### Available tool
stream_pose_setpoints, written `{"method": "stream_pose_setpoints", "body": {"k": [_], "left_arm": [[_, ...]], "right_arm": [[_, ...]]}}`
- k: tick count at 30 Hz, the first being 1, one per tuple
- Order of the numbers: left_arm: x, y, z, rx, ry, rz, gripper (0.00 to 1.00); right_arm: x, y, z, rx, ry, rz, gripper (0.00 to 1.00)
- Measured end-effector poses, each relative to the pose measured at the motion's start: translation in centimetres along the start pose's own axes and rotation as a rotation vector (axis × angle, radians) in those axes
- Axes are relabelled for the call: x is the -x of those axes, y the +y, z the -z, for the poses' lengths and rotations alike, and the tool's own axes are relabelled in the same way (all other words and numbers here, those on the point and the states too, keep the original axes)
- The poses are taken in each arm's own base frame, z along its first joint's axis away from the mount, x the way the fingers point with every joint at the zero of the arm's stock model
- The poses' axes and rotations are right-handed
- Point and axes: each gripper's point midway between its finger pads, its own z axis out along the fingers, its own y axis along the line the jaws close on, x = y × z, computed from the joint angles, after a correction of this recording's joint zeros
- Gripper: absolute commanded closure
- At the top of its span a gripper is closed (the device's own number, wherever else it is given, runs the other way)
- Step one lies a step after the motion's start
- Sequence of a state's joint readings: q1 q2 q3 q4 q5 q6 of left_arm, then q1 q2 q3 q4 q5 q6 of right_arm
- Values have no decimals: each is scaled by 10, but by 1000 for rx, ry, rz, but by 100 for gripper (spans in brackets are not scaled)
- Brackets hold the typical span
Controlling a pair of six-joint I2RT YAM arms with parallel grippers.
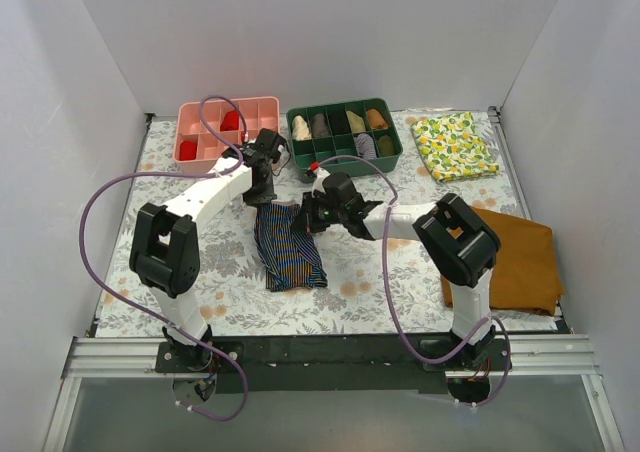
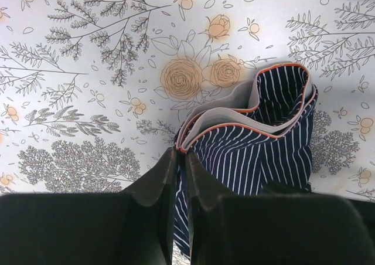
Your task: Roll the underwear
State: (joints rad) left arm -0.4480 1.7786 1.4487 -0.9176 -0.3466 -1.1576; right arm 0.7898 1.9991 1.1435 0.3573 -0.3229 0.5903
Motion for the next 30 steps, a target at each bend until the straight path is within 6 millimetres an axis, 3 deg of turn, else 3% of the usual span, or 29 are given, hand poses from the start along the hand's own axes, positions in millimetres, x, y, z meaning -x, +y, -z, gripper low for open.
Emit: {"method": "stream_pose_setpoints", "body": {"k": [8, 12, 19, 30], "left_arm": [[7, -8, 2, -25, -3, 20, 96], [7, -11, 2, -34, 0, 34, 96], [6, -12, -3, -25, 11, 33, 96], [17, -15, -3, -18, -4, 34, 95]], "right_arm": [[11, -7, 41, -100, -93, 26, 99], [17, -8, 45, -108, -112, 48, 99], [43, -6, 10, -67, -102, 54, 99], [53, -25, -43, -57, -61, 32, 99]]}}
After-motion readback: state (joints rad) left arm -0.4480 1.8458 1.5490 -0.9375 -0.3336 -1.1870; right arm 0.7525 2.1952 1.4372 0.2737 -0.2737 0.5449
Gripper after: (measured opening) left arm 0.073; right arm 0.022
